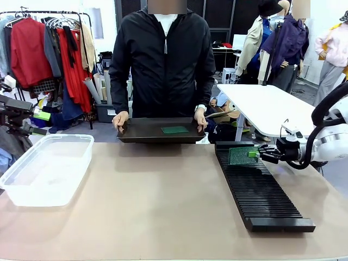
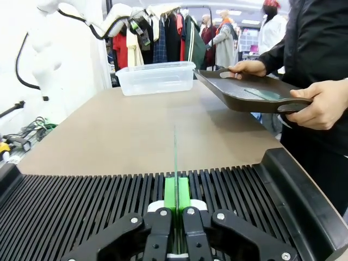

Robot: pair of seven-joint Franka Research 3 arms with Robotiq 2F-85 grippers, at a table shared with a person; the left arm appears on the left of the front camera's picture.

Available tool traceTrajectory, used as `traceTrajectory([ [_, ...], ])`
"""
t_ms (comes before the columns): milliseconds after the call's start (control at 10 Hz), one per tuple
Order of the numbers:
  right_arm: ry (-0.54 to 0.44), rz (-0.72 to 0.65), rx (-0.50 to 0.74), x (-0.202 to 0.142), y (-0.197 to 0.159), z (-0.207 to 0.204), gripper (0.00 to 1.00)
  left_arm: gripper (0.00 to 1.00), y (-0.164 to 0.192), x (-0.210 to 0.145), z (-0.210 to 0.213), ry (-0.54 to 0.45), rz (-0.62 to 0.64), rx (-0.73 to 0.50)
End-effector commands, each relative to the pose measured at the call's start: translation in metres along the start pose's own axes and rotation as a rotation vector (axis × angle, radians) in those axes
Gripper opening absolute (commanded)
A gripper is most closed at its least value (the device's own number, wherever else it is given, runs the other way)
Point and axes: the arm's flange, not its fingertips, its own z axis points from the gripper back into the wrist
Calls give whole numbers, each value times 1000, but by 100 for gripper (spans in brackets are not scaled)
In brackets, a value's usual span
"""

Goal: Sort PCBs into racks and boxes based on the side picked up.
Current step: If the short side of the Blank PCB is picked up, insert it into the PCB Rack ; if the long side is picked up, place it in the Organizing box.

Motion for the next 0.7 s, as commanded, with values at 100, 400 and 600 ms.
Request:
traceTrajectory([
  [100, -5, -13, 5, 2, 9, -2, 0, 100, -2, 1, 1, 0, 3, 0],
  [400, -3, -10, 7, 1, 9, -2, 0, 100, -2, 1, 1, 0, 3, 0],
  [600, 32, -8, 5, -2, 8, -2, 0, 100, -2, 1, 1, 0, 3, 0],
])
